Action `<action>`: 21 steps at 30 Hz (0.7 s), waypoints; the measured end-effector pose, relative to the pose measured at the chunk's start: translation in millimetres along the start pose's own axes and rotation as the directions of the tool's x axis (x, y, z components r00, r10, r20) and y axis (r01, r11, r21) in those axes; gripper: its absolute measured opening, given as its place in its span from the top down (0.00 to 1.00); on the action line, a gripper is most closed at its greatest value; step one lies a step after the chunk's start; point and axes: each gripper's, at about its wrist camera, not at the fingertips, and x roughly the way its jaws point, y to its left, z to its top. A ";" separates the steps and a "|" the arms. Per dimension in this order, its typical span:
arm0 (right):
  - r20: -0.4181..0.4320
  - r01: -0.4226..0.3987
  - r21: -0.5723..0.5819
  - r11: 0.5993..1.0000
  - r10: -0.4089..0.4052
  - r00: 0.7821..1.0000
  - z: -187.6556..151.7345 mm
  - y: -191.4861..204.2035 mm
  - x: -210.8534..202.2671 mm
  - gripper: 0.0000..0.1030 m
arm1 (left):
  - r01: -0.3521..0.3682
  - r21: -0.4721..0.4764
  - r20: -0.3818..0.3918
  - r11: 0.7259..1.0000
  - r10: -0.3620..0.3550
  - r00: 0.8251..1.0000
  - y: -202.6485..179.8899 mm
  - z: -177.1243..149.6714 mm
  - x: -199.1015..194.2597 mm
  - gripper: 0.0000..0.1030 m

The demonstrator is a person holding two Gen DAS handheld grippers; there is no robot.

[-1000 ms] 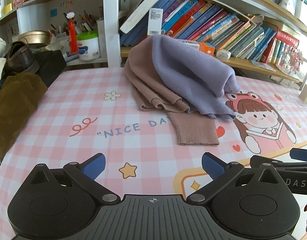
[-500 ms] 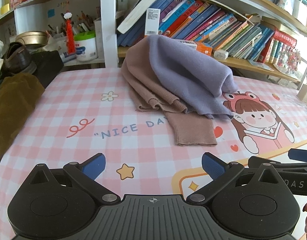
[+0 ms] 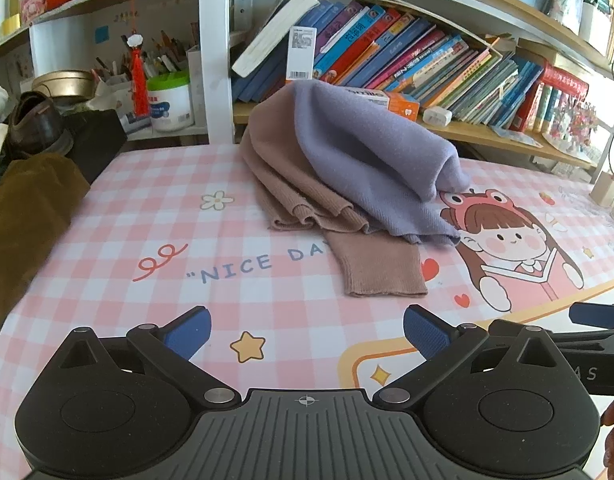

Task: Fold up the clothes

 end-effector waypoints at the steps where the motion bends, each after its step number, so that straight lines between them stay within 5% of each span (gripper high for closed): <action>1: 0.000 -0.003 -0.002 1.000 0.003 1.000 -0.1 -0.3 0.0 0.00 | -0.003 -0.002 0.005 1.000 0.003 1.000 -0.6 0.3 -1.0 0.00; 21: 0.009 -0.092 -0.062 0.994 0.092 0.996 12.2 -36.3 -6.3 0.00 | -0.049 -0.043 0.038 0.998 0.050 0.998 -42.8 -0.1 -18.7 0.00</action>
